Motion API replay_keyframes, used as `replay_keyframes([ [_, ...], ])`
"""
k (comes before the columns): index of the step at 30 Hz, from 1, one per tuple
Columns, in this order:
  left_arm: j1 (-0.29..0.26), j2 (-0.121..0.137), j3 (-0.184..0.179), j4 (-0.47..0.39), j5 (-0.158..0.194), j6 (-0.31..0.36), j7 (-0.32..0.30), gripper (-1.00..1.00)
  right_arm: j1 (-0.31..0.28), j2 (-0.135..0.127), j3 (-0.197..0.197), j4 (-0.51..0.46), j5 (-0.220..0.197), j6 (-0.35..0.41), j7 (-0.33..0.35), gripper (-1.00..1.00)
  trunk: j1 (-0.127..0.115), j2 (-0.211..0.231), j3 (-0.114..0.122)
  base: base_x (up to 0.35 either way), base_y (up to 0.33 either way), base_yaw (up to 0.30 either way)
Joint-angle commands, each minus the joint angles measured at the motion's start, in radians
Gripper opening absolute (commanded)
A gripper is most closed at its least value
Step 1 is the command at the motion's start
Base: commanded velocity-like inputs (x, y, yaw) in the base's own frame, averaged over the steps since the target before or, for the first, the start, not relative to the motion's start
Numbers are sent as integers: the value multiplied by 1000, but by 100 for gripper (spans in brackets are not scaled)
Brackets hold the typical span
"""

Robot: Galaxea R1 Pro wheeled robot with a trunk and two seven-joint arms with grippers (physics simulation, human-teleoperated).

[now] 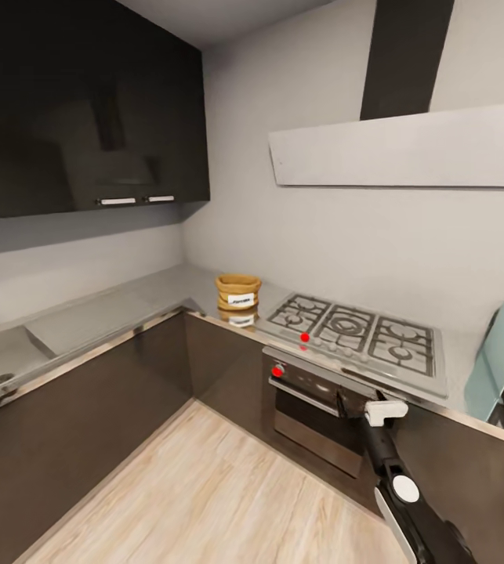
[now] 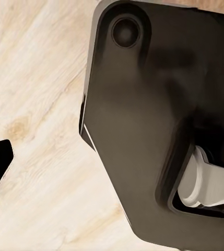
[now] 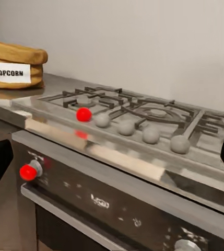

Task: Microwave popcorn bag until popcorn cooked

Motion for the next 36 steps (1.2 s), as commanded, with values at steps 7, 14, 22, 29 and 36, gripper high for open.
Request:
replay_keyframes([
  [7, 0, 0, 5, 0, 1, 2, 0, 100, 0, -1, 5, -88, -1, 5, -46, 100, 1, 0, 0, 248, 204, 0],
  [14, 0, 0, 5, 0, 1, 3, 0, 100, -171, 4, 3, -294, -2, 479, -49, 100, 1, 0, 0, 248, 205, 0],
  [22, 0, -2, 4, 0, 1, 5, 0, 100, -687, 12, 2, -45, -9, 962, -54, 100, 1, 0, 0, 248, 204, 0],
  [29, 0, -2, 3, 0, 1, 4, 0, 100, -1043, 13, 2, 400, -8, 1223, -57, 100, 1, 0, 0, 248, 194, 0],
  [36, 0, -2, 4, 0, 1, 4, 0, 100, -1097, 49, -18, 500, -7, 1394, -72, 100, 1, 0, 0, 248, 176, 0],
])
